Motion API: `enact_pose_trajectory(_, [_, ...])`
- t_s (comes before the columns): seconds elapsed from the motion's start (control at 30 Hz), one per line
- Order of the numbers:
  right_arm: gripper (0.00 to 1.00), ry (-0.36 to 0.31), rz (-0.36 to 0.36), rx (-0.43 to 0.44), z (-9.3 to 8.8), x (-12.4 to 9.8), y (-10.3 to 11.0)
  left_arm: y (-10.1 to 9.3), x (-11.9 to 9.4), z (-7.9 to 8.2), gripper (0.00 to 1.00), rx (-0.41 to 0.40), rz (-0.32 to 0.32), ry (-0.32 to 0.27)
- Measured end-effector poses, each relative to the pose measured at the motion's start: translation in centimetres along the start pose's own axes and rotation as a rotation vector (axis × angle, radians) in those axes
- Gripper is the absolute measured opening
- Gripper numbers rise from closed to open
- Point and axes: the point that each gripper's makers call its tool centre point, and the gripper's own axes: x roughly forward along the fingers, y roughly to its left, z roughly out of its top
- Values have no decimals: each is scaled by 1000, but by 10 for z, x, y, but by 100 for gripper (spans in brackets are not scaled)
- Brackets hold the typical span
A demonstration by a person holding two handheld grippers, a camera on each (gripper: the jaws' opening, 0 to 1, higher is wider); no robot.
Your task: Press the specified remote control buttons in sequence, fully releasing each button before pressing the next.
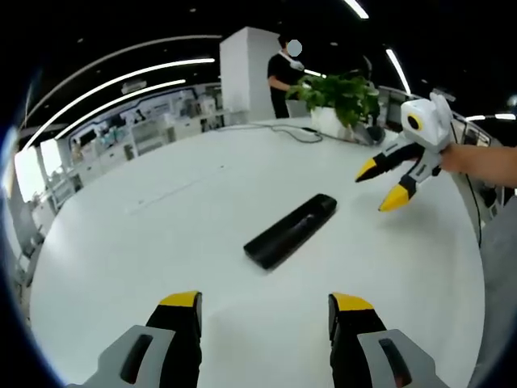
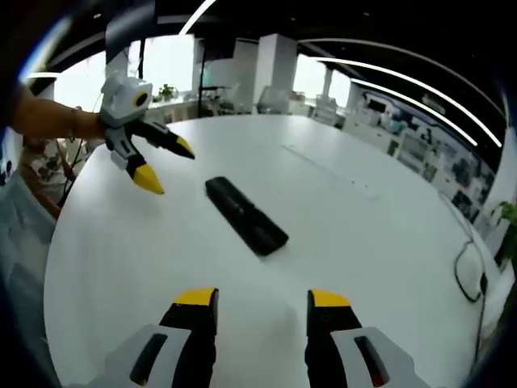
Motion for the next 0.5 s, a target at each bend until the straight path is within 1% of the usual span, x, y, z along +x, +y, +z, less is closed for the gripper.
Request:
enact_pose_trajectory(0.33, [40,-5,40,-29,1,4,-2,1,5,4,64,36,-28,-2])
enact_pose_trajectory(0.5, [40,-7,62,-49,3,6,-3,3,7,8,64,27,-56,-20])
